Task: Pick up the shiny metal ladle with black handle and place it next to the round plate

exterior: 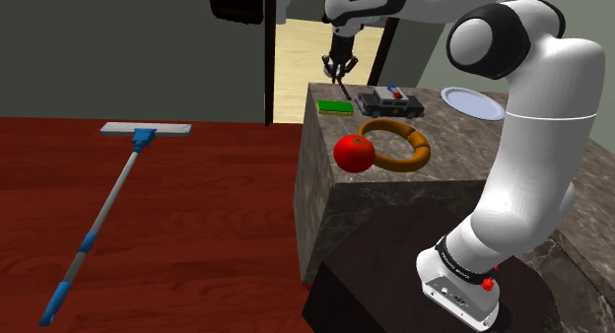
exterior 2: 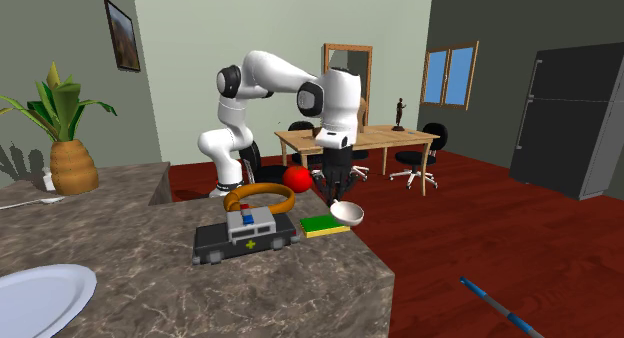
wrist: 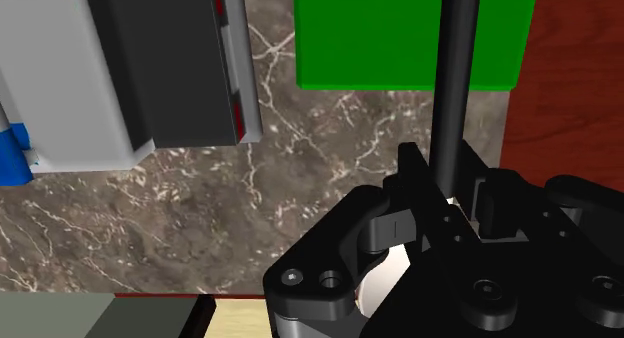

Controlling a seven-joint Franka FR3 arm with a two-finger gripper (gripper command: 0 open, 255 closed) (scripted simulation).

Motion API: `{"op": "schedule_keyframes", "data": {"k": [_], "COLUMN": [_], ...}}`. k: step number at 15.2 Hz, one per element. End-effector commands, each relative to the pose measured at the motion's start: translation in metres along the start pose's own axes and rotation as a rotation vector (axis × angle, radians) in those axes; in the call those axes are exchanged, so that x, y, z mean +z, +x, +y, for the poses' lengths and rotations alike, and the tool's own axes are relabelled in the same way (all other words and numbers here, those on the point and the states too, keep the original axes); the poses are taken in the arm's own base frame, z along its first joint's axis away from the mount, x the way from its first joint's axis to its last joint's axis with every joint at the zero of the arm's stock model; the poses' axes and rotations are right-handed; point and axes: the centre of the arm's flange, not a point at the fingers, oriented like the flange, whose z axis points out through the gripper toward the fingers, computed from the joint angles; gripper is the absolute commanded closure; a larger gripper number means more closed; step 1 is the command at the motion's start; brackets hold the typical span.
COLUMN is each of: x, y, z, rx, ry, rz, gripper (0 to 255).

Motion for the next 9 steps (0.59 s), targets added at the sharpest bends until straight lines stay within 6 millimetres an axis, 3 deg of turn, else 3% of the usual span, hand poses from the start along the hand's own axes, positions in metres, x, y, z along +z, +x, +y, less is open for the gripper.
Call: {"op": "schedule_keyframes", "data": {"k": [1,4,9], "x": [-0.01,-0.024,-0.021], "y": [-0.001,-0.001,-0.03], "z": [0.0,0.001,0.06], "rx": [0.0,0.0,0.0], "ry": [0.0,0.0,0.0], "rz": [0.0,0.0,0.0], "gripper": [255,255,255]}}
